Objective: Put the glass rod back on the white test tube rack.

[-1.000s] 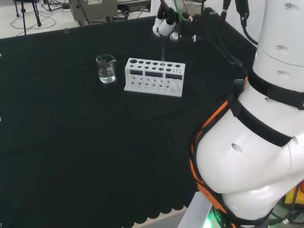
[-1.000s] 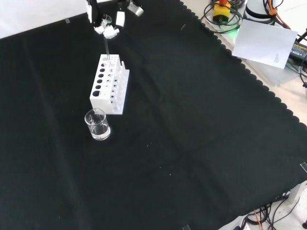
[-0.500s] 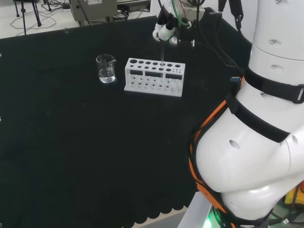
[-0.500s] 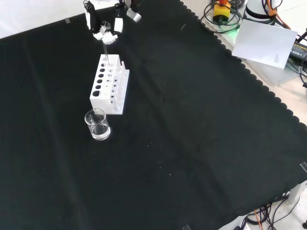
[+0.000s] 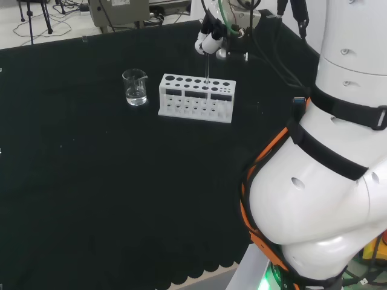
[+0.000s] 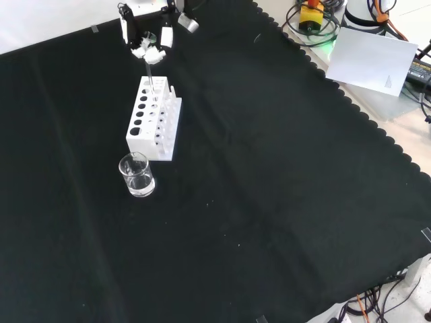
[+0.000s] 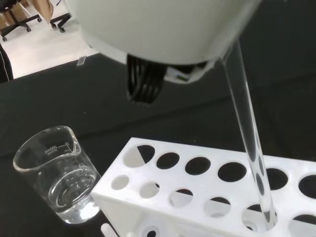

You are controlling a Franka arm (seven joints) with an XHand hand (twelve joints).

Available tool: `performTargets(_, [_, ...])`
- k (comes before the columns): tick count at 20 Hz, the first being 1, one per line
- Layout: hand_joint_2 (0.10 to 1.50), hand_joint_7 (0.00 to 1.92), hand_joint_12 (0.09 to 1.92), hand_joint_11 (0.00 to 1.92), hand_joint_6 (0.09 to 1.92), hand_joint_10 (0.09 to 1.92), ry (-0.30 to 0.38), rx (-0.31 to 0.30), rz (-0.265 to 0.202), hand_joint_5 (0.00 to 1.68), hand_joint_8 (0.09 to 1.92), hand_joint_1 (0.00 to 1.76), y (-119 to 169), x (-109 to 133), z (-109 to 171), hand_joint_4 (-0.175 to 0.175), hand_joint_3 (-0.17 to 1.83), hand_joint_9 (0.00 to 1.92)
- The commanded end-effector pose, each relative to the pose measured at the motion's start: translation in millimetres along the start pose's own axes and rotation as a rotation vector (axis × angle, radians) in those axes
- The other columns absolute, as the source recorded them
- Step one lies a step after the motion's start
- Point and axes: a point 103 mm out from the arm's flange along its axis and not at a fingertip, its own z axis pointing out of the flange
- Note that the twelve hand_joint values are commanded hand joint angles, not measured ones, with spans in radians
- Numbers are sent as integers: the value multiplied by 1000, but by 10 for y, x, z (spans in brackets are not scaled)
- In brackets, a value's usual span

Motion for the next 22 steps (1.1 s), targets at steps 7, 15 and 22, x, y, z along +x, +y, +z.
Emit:
performTargets(7, [394,1645,1095,1496,634,695,20,7,1,1408,818,1231,-33,2,91,-175,1050,1914])
performTargets(15, [412,1550,1095,1497,634,701,68,31,2,1357,856,1266,-36,3,78,-175,1045,1915])
performTargets(22, [479,1393,1034,1553,831,761,86,52,-8,981,636,1415,-33,34,72,-175,897,1897])
